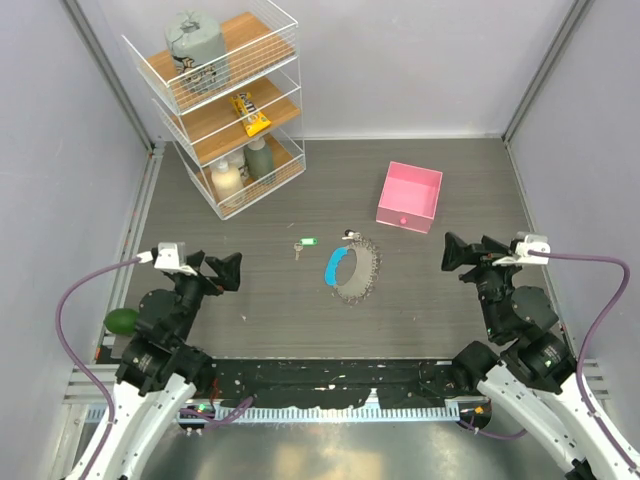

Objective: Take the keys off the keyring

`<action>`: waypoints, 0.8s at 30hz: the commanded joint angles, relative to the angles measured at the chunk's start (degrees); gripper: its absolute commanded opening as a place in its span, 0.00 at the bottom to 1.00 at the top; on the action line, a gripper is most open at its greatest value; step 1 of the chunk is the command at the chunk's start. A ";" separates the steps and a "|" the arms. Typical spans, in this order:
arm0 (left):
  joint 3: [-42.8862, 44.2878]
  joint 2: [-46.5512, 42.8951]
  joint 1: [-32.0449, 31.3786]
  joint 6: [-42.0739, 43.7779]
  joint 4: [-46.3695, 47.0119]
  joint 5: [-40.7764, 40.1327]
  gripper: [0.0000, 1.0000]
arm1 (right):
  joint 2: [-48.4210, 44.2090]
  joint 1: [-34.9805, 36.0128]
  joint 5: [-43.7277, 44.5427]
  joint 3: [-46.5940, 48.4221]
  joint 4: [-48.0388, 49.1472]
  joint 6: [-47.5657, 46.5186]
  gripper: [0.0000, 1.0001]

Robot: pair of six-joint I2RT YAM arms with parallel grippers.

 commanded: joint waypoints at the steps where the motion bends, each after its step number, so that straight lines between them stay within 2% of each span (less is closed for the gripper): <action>1: 0.35 1.87 -0.10 1.18 2.71 -0.38 1.00 | 1.71 -0.15 -0.11 0.07 3.33 -0.15 0.83; 9: -0.53 4.32 -0.10 0.82 6.22 0.32 1.00 | 5.57 -0.15 -0.46 -0.02 4.38 0.64 0.83; 12: -0.45 7.22 -0.10 0.39 7.63 1.02 1.00 | 8.21 -0.15 -3.43 -0.37 4.82 0.90 0.89; 14: -0.97 10.03 -0.10 -0.66 9.74 1.63 1.00 | 11.89 -0.06 -5.46 -1.60 6.84 2.92 0.93; 18: -1.15 16.62 -0.10 -2.95 12.02 1.38 1.00 | 25.76 -0.23 -10.04 0.67 9.22 9.33 0.97; 19: -1.15 18.11 -0.10 -3.48 12.73 1.20 1.00 | 31.27 -0.24 -11.96 2.59 9.13 10.65 0.95; 22: -1.06 22.51 -0.01 -2.43 14.93 2.86 1.00 | 41.06 -0.50 -15.40 6.91 9.22 12.41 0.75; 24: -1.59 24.62 -0.01 -1.73 16.24 4.70 1.00 | 49.92 -0.59 -17.07 9.72 10.88 12.77 0.69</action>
